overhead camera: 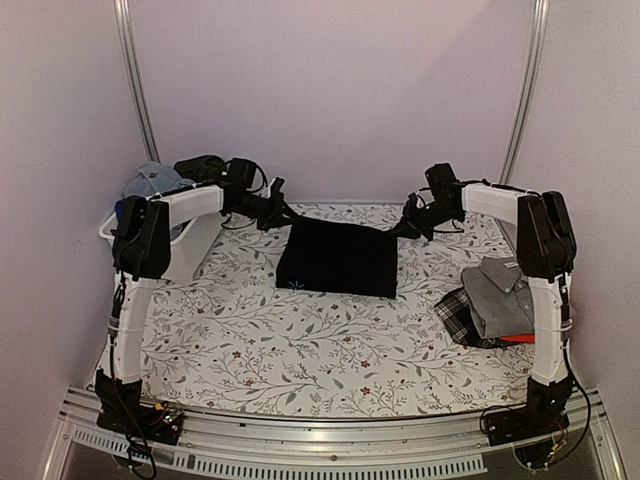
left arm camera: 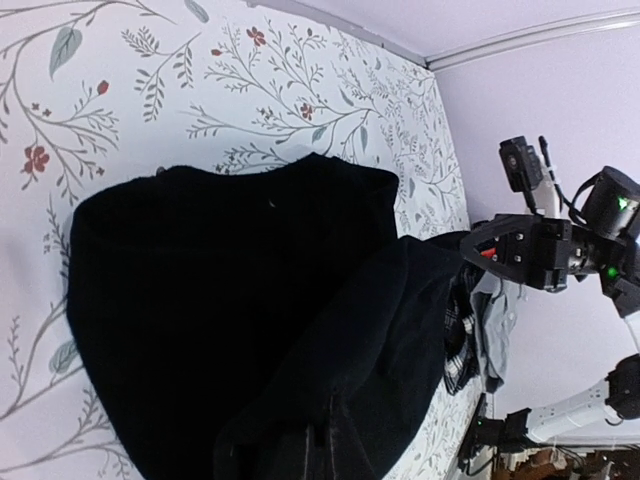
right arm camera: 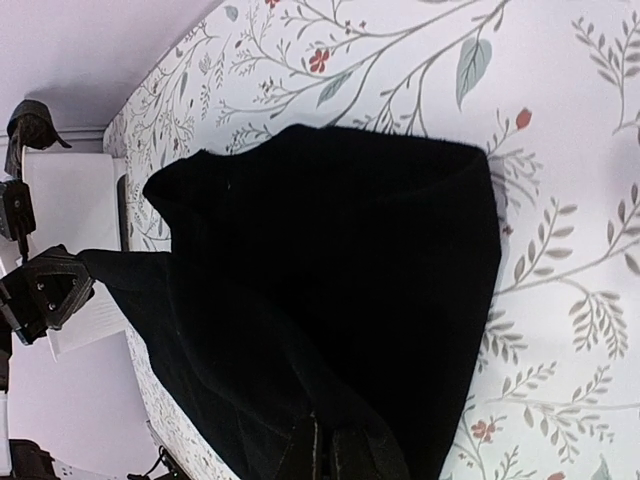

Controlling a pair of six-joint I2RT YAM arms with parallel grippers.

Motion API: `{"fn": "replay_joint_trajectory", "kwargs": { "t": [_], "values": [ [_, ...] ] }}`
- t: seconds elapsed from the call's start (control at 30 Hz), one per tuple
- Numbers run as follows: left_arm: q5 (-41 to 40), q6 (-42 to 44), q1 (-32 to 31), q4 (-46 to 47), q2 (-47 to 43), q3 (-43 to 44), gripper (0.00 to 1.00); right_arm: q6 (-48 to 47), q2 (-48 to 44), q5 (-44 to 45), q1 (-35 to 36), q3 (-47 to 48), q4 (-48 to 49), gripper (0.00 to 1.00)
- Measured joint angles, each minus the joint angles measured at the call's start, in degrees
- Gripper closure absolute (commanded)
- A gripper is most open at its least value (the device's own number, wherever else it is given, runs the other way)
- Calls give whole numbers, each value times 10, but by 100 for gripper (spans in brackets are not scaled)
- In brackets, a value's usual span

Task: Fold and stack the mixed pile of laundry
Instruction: Fold the 2/3-rectangle-folded T-shirt at the center of the board, then smooth out the square-folded T-shirt at the center of the board.

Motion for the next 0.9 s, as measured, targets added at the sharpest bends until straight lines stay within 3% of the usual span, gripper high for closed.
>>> {"fn": "replay_joint_trajectory", "kwargs": {
  "t": [0.17,0.4,0.57,0.77,0.9],
  "values": [
    [0,-14,1,30,72,52,100,-10,72,-3,-14,72,8,100],
    [10,-17,0,63,126,23,100,-14,148,-33,-15,83,41,100],
    [11,-16,-1,135,29,-160,100,-18,114,-44,-7,2,101,100],
    [14,-14,-9,191,-127,-420,100,-10,-16,-50,38,-208,146,100],
    [11,-15,-10,188,-194,-507,100,3,-89,-45,70,-286,117,100]
  ]
}}
